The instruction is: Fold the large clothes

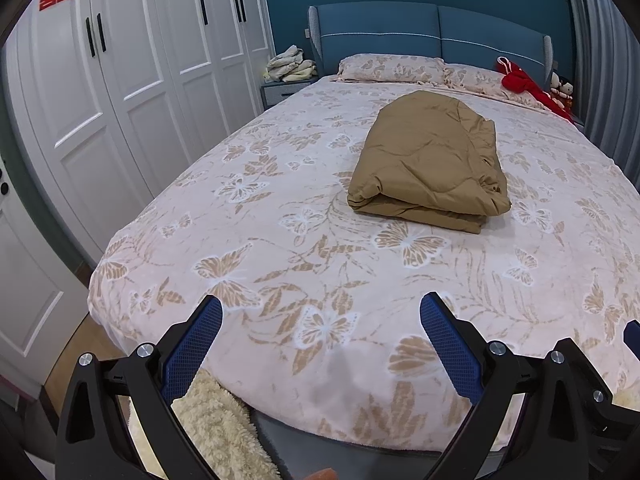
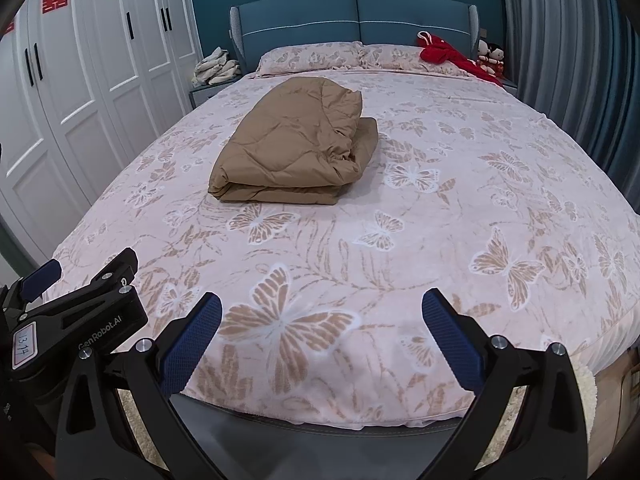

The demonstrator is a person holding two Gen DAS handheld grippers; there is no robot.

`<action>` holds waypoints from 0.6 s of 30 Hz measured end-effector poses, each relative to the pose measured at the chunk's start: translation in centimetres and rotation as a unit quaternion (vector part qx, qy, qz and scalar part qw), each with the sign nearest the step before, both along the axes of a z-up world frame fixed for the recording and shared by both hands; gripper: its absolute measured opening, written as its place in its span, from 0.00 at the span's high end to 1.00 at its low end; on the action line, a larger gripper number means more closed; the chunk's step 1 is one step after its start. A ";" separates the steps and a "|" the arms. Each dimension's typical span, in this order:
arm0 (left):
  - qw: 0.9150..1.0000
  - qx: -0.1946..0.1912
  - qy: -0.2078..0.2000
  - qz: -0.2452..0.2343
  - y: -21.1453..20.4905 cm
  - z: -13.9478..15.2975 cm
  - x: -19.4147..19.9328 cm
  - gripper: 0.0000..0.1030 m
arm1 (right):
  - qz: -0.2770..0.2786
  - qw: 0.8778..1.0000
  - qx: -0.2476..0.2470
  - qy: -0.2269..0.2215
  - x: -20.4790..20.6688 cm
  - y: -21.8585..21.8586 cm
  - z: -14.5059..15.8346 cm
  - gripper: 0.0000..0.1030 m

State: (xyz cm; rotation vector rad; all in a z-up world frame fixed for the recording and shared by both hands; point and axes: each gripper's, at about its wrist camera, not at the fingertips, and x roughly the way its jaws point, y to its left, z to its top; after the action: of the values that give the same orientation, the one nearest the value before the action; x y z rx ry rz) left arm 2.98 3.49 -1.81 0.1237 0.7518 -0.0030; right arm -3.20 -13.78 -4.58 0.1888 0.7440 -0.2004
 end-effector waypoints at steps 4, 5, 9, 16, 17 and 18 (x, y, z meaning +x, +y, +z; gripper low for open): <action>1.000 0.000 0.000 0.001 0.0 0.0 0.0 0.05 | 0.000 1.000 0.000 0.000 0.0 0.0 0.0 0.05; 1.000 0.000 0.000 0.001 0.0 0.0 0.0 0.05 | 0.000 1.000 0.000 0.000 0.0 0.0 0.0 0.05; 1.000 0.000 -0.001 -0.001 -0.1 0.0 0.0 0.06 | 0.000 1.000 0.000 0.000 0.0 0.0 -0.1 0.05; 1.000 0.007 -0.008 -0.010 -0.2 -0.1 -0.1 0.09 | 0.000 1.000 -0.002 0.001 -0.1 0.1 -0.1 0.05; 1.000 0.006 -0.007 -0.011 -0.2 -0.1 -0.1 0.09 | 0.000 1.000 -0.001 0.001 -0.1 0.1 -0.1 0.05; 1.000 0.006 -0.006 -0.011 -0.2 -0.1 -0.1 0.09 | 0.000 1.000 -0.001 0.002 -0.1 0.1 0.0 0.05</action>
State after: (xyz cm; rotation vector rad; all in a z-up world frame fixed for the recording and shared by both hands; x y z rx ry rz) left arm 2.85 3.28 -1.95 0.1435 0.7383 -0.0191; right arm -3.27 -13.65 -4.62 0.1868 0.7481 -0.2022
